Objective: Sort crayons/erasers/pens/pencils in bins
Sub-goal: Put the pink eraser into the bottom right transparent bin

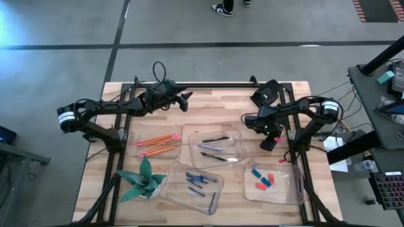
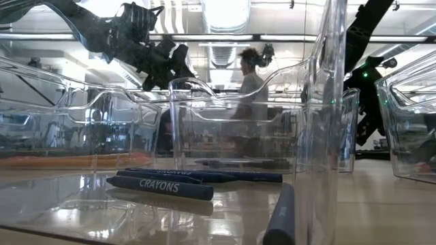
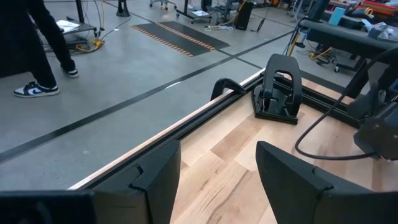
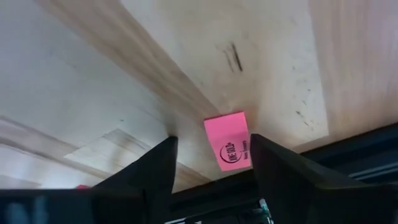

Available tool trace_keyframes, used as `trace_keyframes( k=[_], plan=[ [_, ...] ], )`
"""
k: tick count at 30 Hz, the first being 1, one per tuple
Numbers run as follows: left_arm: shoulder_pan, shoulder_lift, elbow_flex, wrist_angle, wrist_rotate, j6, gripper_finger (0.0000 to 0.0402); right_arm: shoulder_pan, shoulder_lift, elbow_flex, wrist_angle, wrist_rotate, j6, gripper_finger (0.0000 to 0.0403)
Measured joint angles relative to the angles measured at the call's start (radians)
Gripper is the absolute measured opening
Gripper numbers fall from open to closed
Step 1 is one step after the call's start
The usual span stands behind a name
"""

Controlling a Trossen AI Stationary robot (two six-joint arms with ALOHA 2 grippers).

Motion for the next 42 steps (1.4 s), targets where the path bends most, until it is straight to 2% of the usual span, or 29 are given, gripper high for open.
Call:
trace_keyframes(
  k=[9, 13, 18, 30, 42],
  plan=[
    [0.000, 0.000, 0.000, 0.000, -0.001, 0.000, 0.0196, 0.001, 0.000, -0.007, 0.017, -0.017, 0.006, 0.0092],
    [0.000, 0.000, 0.001, 0.000, -0.001, 0.000, 0.0196, 0.001, -0.006, -0.007, 0.016, -0.014, 0.037, 0.0064],
    [0.000, 0.000, 0.001, 0.000, -0.002, 0.000, 0.0196, 0.001, -0.056, -0.014, 0.021, -0.002, 0.074, 0.0068],
    [0.000, 0.000, 0.001, 0.000, -0.008, -0.001, 0.0196, 0.000, -0.294, -0.009, 0.149, 0.103, 0.204, 0.0069],
    [0.000, -0.001, 0.001, 0.000, -0.006, -0.002, 0.0196, 0.006, -0.509, -0.008, 0.222, 0.092, 0.320, 0.0068]
  ],
)
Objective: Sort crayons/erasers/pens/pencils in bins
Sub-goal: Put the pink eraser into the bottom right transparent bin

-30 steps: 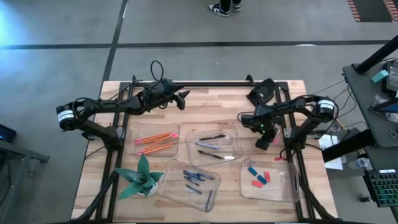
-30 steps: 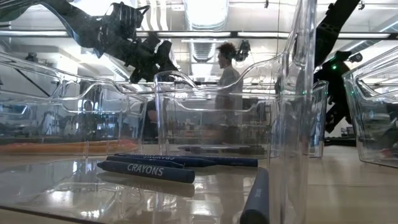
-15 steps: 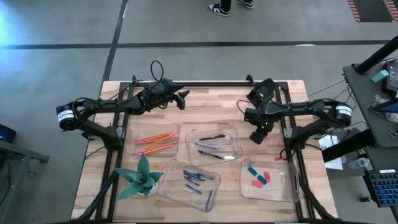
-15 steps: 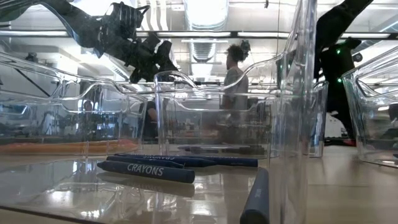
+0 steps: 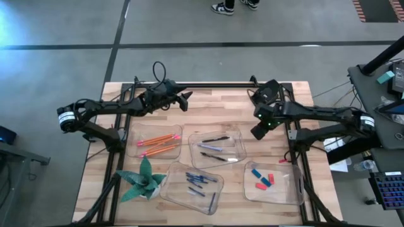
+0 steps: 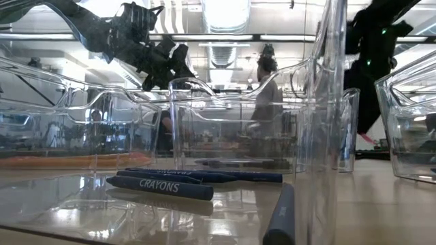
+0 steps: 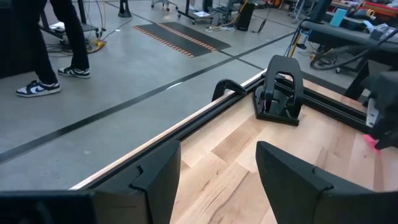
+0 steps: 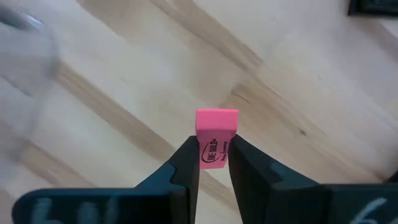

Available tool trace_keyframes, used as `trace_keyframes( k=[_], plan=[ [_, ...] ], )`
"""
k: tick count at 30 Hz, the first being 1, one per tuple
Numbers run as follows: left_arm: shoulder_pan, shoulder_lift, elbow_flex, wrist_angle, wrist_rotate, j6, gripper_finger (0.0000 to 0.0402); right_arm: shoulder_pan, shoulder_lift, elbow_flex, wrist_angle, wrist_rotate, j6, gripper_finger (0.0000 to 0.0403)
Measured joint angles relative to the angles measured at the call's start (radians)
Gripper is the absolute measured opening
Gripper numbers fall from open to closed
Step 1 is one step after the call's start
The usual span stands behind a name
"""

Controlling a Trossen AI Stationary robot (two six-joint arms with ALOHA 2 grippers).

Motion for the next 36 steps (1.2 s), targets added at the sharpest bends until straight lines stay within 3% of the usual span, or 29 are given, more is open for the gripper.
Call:
trace_keyframes(
  k=[5, 11, 23, 28, 36],
  plan=[
    [0.000, 0.000, 0.000, 0.000, 0.005, -0.001, 0.0196, 0.040, -0.111, 0.000, 0.052, -0.008, 0.075, 0.0068],
    [0.000, 0.000, 0.000, 0.000, 0.004, -0.001, 0.0196, 0.129, -0.206, 0.001, 0.251, -0.010, 0.178, 0.0068],
    [0.000, 0.000, 0.000, 0.000, 0.004, -0.001, 0.0196, 0.429, -0.179, 0.001, 0.610, -0.181, 0.234, 0.0068],
    [0.000, 0.000, 0.000, 0.000, 0.015, -0.001, 0.0196, 0.570, -0.182, 0.002, 0.626, -0.240, 0.328, 0.0068],
    [0.000, 0.000, 0.000, 0.000, 0.019, -0.001, 0.0196, 0.760, -0.133, 0.002, 0.566, -0.218, 0.513, 0.0068]
  ],
)
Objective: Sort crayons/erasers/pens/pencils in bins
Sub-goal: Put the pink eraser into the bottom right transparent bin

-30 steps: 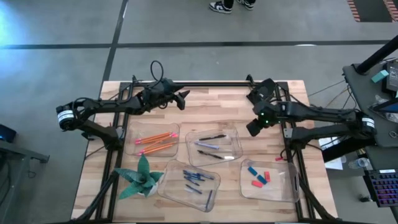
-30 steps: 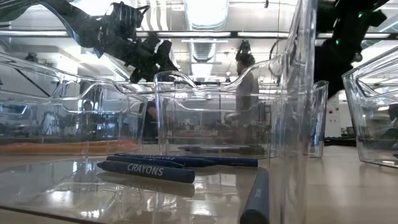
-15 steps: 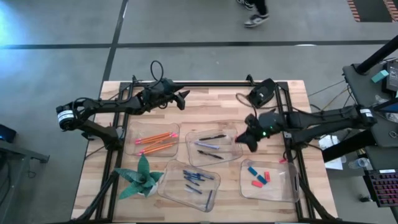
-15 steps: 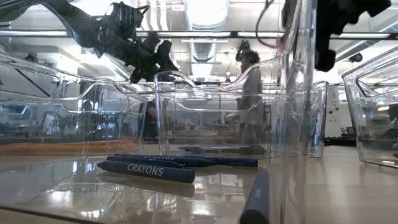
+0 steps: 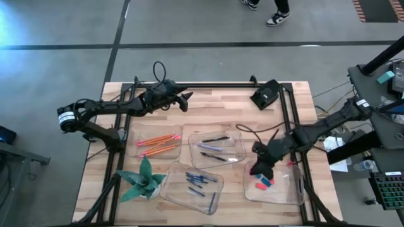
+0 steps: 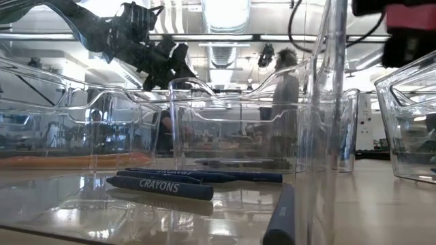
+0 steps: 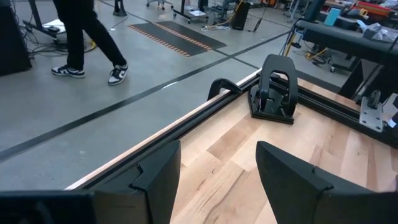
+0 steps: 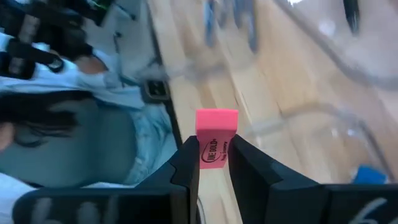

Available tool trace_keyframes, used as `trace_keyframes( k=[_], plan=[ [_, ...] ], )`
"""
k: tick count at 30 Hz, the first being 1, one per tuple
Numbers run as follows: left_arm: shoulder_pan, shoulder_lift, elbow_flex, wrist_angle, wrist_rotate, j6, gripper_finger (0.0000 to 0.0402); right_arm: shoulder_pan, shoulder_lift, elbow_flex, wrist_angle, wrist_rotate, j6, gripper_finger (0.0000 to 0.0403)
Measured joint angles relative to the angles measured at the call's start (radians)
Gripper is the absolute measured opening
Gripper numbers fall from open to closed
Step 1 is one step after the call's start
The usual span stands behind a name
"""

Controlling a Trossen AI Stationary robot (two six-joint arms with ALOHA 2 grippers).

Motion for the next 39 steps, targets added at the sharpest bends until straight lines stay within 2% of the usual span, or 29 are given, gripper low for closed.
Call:
trace_keyframes(
  k=[10, 16, 24, 30, 39],
  plan=[
    [0.000, 0.000, 0.000, -0.001, 0.001, -0.001, 0.0196, 0.126, 0.109, 0.000, -0.058, 0.002, 0.223, 0.0068],
    [0.000, 0.000, 0.000, -0.001, 0.004, -0.023, 0.0196, 0.187, 0.160, 0.000, -0.207, -0.019, 0.423, 0.0068],
    [0.000, 0.000, 0.000, -0.002, 0.003, -0.023, 0.0196, 0.238, 0.264, 0.000, -0.251, -0.120, 0.612, 0.0068],
    [0.000, 0.000, 0.000, -0.002, 0.003, -0.023, 0.0196, 0.243, 0.326, 0.005, -0.258, -0.179, 0.652, 0.0068],
    [0.000, 0.000, 0.000, -0.002, 0.003, -0.022, 0.0196, 0.243, 0.317, 0.002, -0.264, -0.175, 0.644, 0.0080]
  ],
)
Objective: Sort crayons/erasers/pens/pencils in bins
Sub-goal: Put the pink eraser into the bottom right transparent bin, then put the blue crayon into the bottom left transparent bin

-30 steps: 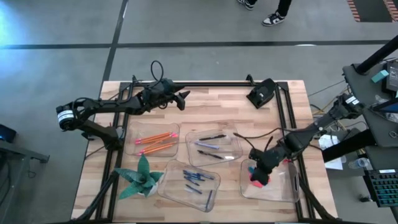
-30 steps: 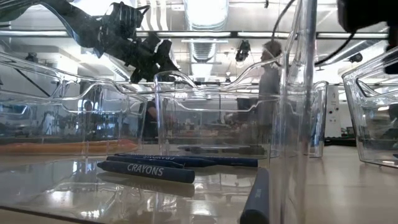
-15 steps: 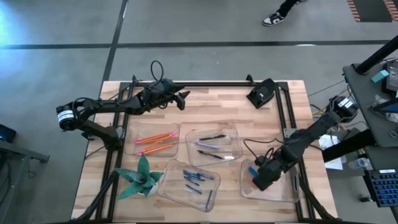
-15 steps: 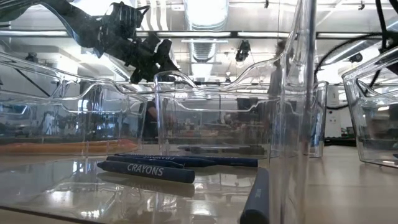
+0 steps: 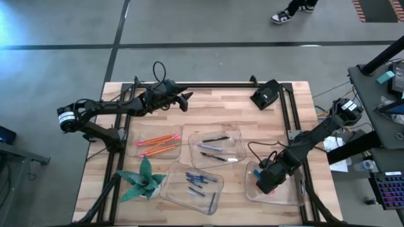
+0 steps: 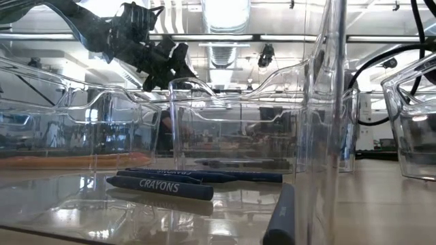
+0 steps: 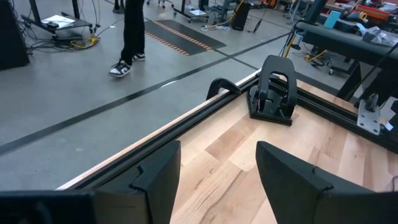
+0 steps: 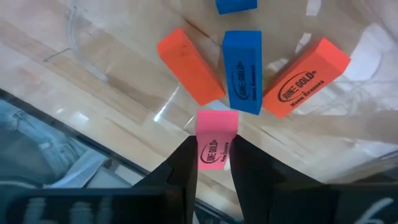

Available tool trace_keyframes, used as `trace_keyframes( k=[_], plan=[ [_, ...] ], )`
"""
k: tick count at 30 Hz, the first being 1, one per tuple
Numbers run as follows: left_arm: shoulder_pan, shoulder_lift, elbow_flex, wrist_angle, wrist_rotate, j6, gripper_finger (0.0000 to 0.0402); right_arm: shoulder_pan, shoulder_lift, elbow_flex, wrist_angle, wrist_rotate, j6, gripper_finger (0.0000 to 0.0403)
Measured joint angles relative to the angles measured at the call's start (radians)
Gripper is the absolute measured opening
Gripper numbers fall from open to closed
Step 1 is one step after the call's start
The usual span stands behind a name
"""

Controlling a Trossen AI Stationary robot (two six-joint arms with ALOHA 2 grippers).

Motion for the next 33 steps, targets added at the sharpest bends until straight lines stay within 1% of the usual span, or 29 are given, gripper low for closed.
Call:
trace_keyframes(
  k=[11, 15, 19, 21, 23, 25, 27, 29, 30, 31, 33],
  plan=[
    [0.000, 0.000, 0.000, 0.000, 0.000, 0.007, 0.0196, 0.000, -0.005, -0.002, -0.010, 0.002, -0.027, 0.0136],
    [0.000, 0.000, 0.000, 0.000, 0.000, 0.007, 0.0196, 0.001, -0.023, 0.018, -0.009, 0.002, -0.104, 0.0147],
    [0.000, 0.000, 0.000, 0.000, 0.000, 0.006, 0.0196, 0.000, -0.064, 0.086, -0.016, 0.033, -0.197, 0.0146],
    [0.000, 0.000, 0.000, 0.000, -0.001, 0.006, 0.0196, 0.000, -0.084, 0.126, -0.058, 0.104, -0.264, 0.0143],
    [0.000, 0.000, 0.000, 0.001, -0.001, 0.006, 0.0196, 0.000, -0.105, 0.179, -0.129, 0.215, -0.340, 0.0139],
    [0.000, 0.000, 0.000, 0.001, 0.000, 0.006, 0.0196, 0.000, -0.117, 0.239, -0.229, 0.374, -0.414, 0.0137],
    [0.000, 0.000, 0.000, 0.001, 0.006, 0.005, 0.0196, 0.000, -0.121, 0.299, -0.350, 0.571, -0.460, 0.0137],
    [0.000, 0.000, 0.000, 0.002, 0.023, 0.005, 0.0196, -0.005, -0.118, 0.350, -0.460, 0.762, -0.459, 0.0137],
    [0.000, 0.000, 0.000, 0.001, 0.028, 0.006, 0.0196, -0.016, -0.115, 0.371, -0.509, 0.836, -0.437, 0.0137],
    [0.000, 0.000, 0.000, 0.001, 0.029, 0.006, 0.0196, -0.029, -0.113, 0.387, -0.548, 0.880, -0.412, 0.0136],
    [-0.001, 0.000, 0.000, 0.001, 0.031, 0.006, 0.0196, -0.070, -0.108, 0.398, -0.610, 0.890, -0.369, 0.0136]
  ],
)
